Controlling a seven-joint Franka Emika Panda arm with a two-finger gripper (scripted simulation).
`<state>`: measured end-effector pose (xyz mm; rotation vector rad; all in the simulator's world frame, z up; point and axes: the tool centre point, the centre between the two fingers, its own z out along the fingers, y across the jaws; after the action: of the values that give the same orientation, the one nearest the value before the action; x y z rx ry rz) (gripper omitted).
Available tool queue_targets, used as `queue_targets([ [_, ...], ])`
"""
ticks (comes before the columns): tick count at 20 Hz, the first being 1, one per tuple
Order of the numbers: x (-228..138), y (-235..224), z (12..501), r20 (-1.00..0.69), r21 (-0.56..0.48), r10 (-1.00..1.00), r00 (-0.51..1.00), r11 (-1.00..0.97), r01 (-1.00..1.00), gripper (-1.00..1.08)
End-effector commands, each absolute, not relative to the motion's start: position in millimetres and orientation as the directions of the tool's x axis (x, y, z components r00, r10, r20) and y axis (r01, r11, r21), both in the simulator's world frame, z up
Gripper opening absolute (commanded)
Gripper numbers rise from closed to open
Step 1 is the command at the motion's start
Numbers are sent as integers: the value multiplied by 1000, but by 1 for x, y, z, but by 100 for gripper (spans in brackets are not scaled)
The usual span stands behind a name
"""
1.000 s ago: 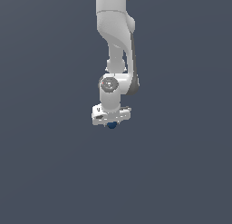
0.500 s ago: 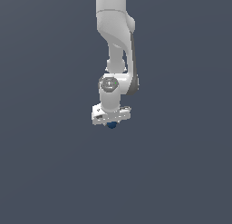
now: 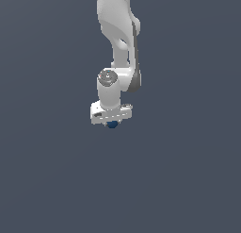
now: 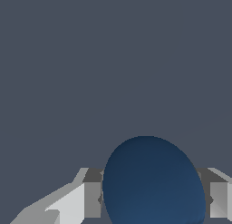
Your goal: Pick up the object and move it to a goal position.
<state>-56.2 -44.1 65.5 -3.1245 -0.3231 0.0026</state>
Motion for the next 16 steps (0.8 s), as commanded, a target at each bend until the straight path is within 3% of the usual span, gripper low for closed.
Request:
queue_targets([
  [1,-61,-53,81,0,0,204,979,-979,204,-100],
  [16,-110,-130,216,1,-2,204,979,-979,204,-100],
])
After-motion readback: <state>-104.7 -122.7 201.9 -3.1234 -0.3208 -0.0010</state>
